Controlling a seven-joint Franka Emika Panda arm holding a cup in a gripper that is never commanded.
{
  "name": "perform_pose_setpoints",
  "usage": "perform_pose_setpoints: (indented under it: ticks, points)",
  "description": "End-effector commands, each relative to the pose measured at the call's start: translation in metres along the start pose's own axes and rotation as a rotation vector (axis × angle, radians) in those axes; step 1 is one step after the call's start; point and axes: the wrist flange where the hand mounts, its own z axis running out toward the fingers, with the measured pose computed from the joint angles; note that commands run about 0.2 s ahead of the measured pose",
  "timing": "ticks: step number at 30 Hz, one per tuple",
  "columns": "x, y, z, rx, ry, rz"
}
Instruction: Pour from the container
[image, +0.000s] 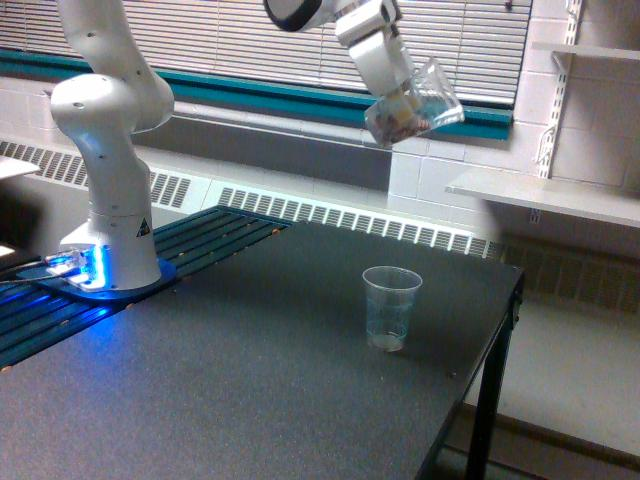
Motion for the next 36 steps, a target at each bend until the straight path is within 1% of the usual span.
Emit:
perform_pose_setpoints:
  ticks: [1, 5, 11, 20, 23, 36]
  points:
    - [-0.020, 0.001, 0.009, 0.014, -0.037, -0.071]
    - [-0.032, 0.006, 0.019, 0.016, -0.073, -0.075]
    - [-0.050, 0.014, 0.031, 0.006, -0.131, -0.080]
    - [-0.064, 0.029, 0.042, -0.003, -0.206, -0.066]
    - [-0.067, 0.034, 0.046, -0.004, -0.222, -0.053]
    - [-0.069, 0.068, 0.064, -0.049, -0.280, 0.025]
